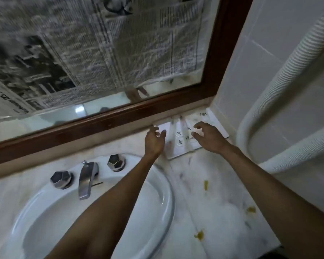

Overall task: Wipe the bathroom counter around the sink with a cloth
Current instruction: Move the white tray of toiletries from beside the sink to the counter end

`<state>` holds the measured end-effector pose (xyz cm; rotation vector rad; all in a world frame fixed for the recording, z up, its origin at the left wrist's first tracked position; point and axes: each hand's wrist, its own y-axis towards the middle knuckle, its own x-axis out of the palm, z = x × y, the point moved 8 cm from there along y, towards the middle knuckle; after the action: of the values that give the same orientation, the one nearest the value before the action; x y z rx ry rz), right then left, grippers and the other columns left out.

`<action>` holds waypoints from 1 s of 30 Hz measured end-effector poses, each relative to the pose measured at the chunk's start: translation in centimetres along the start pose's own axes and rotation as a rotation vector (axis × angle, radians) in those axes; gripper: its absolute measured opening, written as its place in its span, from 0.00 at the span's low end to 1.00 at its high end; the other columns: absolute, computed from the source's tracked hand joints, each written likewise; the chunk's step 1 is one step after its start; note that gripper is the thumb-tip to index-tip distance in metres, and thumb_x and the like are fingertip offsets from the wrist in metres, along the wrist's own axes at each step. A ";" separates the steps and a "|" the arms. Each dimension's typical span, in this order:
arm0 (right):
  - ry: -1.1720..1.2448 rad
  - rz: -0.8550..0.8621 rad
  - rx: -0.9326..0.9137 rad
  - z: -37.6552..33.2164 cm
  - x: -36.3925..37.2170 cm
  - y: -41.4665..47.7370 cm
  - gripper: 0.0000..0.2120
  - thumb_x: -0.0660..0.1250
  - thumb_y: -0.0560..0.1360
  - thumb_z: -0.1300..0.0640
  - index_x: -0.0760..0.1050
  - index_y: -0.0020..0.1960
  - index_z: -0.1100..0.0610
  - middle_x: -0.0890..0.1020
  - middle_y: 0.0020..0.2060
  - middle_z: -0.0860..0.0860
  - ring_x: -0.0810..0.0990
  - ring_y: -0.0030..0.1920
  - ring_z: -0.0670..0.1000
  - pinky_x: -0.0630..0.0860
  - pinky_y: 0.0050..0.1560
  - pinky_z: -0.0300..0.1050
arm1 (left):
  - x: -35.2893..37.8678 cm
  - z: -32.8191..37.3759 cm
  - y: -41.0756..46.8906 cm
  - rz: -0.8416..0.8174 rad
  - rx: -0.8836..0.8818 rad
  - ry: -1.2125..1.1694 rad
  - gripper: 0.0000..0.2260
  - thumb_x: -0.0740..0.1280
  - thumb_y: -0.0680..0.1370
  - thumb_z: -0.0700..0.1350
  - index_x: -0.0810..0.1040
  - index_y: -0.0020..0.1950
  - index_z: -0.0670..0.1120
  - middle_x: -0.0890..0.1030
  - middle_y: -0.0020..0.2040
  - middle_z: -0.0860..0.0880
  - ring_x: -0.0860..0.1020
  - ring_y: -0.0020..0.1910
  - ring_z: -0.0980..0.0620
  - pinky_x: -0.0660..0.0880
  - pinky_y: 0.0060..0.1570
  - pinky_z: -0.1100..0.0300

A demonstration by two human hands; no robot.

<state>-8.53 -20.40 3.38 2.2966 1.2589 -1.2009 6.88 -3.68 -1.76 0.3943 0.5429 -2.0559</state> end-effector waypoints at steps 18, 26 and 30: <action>-0.053 0.045 0.118 7.3 1.7 1.7 0.21 0.66 0.78 0.51 0.72 0.66 0.61 0.75 0.67 0.57 0.72 0.68 0.59 0.71 0.65 0.58 | 3.8 -3.7 0.4 0.250 -0.317 -0.318 0.18 0.64 0.77 0.31 0.77 0.67 0.39 0.80 0.51 0.41 0.77 0.37 0.52 0.75 0.28 0.71; -0.015 0.031 0.200 5.9 1.6 1.7 0.24 0.65 0.78 0.48 0.67 0.70 0.57 0.75 0.66 0.54 0.69 0.69 0.59 0.67 0.67 0.58 | 2.6 -5.8 -0.6 0.231 -0.388 -0.538 0.21 0.66 0.79 0.31 0.78 0.71 0.45 0.78 0.39 0.51 0.74 0.32 0.56 0.83 0.38 0.61; -0.095 0.043 0.203 5.6 1.0 1.1 0.28 0.64 0.79 0.49 0.63 0.74 0.60 0.68 0.72 0.58 0.64 0.73 0.61 0.64 0.70 0.59 | 0.5 -6.4 -1.8 0.203 -0.404 -0.520 0.19 0.67 0.78 0.32 0.80 0.67 0.47 0.81 0.40 0.57 0.78 0.35 0.56 0.84 0.46 0.56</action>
<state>-10.41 -23.71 -1.05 2.3600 1.0946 -1.4645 5.48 0.11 -7.02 -0.3068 0.5503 -1.7057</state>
